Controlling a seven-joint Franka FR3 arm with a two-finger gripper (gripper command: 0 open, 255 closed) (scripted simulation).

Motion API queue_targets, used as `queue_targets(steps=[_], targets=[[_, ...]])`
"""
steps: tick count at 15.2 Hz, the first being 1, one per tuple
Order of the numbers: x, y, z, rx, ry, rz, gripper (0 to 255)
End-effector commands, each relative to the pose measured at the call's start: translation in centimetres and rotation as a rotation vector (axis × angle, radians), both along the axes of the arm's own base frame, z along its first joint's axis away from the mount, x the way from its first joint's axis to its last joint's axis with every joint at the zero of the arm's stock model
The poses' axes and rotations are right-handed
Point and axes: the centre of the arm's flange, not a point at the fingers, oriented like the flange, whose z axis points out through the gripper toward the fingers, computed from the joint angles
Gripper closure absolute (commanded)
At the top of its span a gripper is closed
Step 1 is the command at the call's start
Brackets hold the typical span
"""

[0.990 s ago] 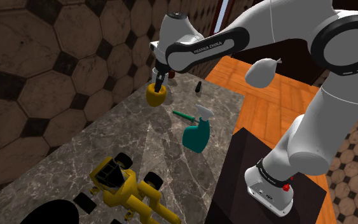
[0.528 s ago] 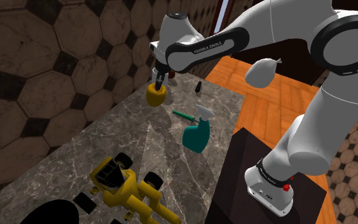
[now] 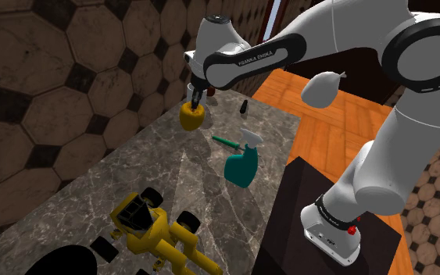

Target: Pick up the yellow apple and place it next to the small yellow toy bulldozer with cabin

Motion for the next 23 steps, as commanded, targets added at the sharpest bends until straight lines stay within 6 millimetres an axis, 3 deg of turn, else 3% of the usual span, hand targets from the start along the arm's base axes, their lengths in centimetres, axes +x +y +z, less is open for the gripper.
queue_targets(steps=[1,23], targets=[[0.0,0.0,0.5,0.000,0.000,0.000,255],[0.0,0.0,12.1,0.000,0.000,0.000,255]])
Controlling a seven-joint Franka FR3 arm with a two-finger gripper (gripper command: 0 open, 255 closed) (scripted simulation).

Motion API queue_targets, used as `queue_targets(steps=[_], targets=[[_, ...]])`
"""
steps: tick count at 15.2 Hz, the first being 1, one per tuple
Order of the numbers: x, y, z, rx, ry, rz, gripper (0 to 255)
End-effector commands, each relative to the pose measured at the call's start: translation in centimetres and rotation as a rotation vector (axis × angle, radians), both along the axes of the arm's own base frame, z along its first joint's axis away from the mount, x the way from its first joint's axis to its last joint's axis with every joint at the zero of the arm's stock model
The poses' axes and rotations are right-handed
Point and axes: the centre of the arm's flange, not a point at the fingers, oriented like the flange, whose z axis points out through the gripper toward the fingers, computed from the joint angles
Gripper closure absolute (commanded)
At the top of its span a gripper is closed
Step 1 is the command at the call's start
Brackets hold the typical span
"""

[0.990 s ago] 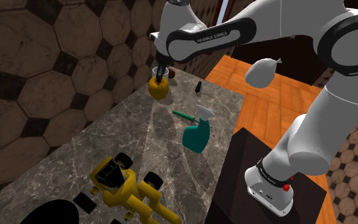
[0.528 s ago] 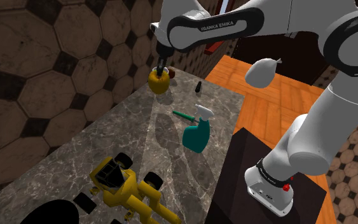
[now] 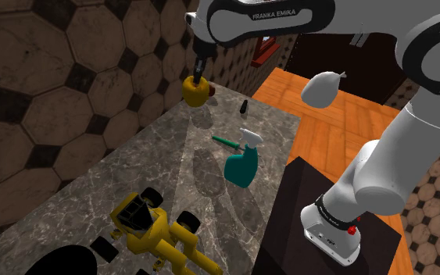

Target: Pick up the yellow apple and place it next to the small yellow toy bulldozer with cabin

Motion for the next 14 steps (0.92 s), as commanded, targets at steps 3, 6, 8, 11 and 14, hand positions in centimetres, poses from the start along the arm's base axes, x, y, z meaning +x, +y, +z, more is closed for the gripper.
queue_targets(steps=[3,6,8,11,14], targets=[[0.0,0.0,2.1,0.000,0.000,0.000,255],[0.0,0.0,3.7,0.000,0.000,0.000,255],[0.0,0.0,4.7,0.000,0.000,0.000,255],[0.0,0.0,6.3,0.000,0.000,0.000,255],[0.0,0.0,7.9,0.000,0.000,0.000,255]])
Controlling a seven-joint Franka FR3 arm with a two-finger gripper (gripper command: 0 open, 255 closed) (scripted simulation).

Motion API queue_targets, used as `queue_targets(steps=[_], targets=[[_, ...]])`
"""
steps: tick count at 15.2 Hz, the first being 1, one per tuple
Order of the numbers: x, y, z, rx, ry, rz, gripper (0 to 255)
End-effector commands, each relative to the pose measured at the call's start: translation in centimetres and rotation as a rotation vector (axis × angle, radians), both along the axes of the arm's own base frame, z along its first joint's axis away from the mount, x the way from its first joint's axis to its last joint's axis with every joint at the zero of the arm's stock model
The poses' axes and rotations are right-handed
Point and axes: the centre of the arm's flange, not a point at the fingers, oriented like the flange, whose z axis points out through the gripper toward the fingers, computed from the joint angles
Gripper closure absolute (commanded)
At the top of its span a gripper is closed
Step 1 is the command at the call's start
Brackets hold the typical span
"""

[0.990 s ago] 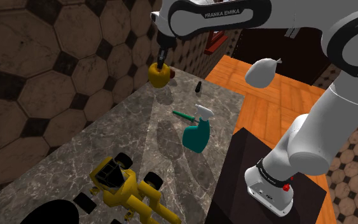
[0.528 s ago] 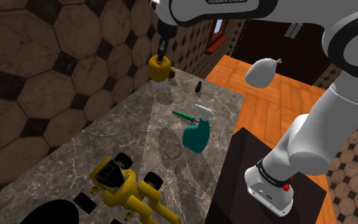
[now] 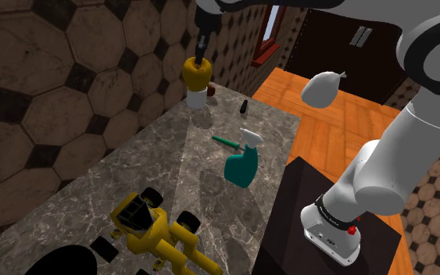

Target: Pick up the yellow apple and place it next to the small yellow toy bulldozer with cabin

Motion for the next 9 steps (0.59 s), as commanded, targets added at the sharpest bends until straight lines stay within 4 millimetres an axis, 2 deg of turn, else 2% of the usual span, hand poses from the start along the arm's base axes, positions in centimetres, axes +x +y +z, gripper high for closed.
queue_targets(steps=[1,5,9], targets=[[0.1,0.0,1.1,0.000,0.000,0.000,255],[0.1,0.0,3.1,0.000,0.000,0.000,255],[-4.2,3.1,3.2,0.000,0.000,0.000,255]])
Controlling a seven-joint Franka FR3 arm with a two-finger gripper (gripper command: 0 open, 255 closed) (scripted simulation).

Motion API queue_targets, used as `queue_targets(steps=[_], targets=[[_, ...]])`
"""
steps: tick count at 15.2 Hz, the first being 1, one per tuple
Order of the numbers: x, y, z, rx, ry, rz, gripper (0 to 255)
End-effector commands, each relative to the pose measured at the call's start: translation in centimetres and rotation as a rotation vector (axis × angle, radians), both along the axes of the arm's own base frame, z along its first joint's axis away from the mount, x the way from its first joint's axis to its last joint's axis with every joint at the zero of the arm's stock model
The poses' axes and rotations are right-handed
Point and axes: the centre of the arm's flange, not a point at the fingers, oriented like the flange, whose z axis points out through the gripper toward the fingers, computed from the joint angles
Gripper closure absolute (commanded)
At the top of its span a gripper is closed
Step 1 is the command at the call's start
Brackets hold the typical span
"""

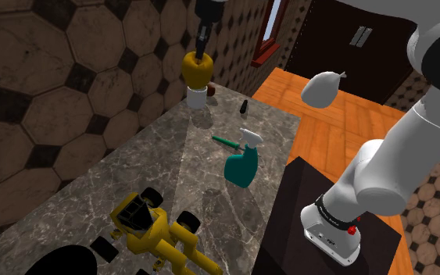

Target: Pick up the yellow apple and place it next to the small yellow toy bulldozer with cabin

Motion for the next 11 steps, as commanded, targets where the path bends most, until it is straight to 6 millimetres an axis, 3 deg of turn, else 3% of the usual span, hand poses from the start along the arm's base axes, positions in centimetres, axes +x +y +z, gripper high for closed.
queue_targets(steps=[1,11], targets=[[-2.0,1.5,-0.3,0.000,-0.001,-0.001,255],[-12.7,9.2,-0.3,0.000,-0.001,-0.001,255]])
